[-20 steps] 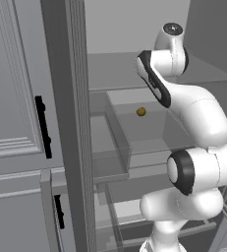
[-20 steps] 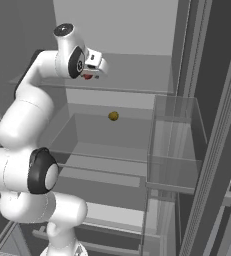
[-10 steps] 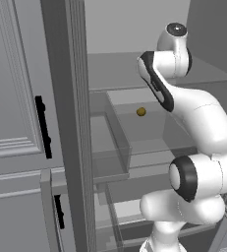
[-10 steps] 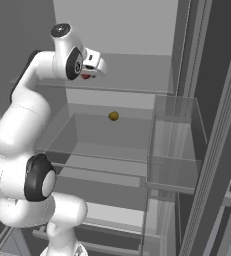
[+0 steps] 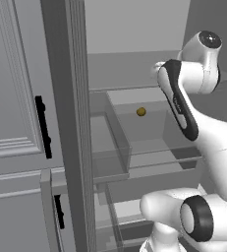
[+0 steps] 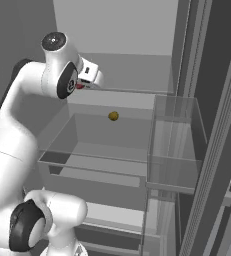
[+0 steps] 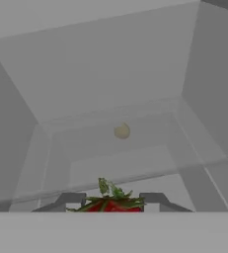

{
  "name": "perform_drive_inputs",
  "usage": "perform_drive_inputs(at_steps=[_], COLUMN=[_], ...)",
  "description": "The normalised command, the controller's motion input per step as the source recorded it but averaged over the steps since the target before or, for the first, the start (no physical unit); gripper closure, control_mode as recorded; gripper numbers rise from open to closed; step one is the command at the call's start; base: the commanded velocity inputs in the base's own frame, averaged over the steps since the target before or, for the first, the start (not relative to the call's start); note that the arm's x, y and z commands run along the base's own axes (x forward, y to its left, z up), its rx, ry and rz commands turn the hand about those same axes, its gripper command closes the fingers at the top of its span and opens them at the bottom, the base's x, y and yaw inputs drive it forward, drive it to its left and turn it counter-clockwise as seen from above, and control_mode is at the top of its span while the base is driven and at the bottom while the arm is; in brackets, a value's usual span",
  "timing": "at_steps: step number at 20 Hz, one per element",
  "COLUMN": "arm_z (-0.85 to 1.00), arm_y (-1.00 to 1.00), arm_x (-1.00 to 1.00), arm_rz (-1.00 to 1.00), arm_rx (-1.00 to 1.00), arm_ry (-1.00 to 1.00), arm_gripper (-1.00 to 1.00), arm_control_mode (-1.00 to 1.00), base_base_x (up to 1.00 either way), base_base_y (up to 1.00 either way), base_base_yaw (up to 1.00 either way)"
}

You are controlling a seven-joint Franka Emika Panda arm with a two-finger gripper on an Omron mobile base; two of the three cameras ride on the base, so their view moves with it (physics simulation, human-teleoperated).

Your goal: Take the strawberry from the fridge and place it on top of the pancake, located on the dining counter.

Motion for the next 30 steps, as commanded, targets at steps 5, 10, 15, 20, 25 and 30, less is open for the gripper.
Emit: perform_drive_inputs(at_steps=[5, 10, 15, 20, 25, 30], arm_z=[-0.07, -0.59, -0.69, -0.79, -0.61, -0.34], arm_y=[-0.02, 0.07, 0.00, 0.00, 0.28, 0.21], arm_x=[-1.00, -0.95, -0.54, -0.19, -0.04, 0.00], arm_rz=[0.00, 0.02, 0.04, 0.07, 0.08, 0.06], arm_rx=[0.01, -0.12, -0.08, -0.08, -0.07, -0.02], arm_ry=[-0.01, 0.00, 0.09, 0.13, 0.10, 0.04], arm_gripper=[1.00, 1.00, 1.00, 1.00, 1.00, 1.00], arm_control_mode=[-1.00, -1.00, -1.00, -1.00, -1.00, -1.00], base_base_x=[0.00, 0.00, 0.00, 0.00, 0.00, 0.00], base_base_y=[0.00, 0.00, 0.00, 0.00, 0.00, 0.00], base_base_yaw=[0.00, 0.00, 0.00, 0.00, 0.00, 0.00])
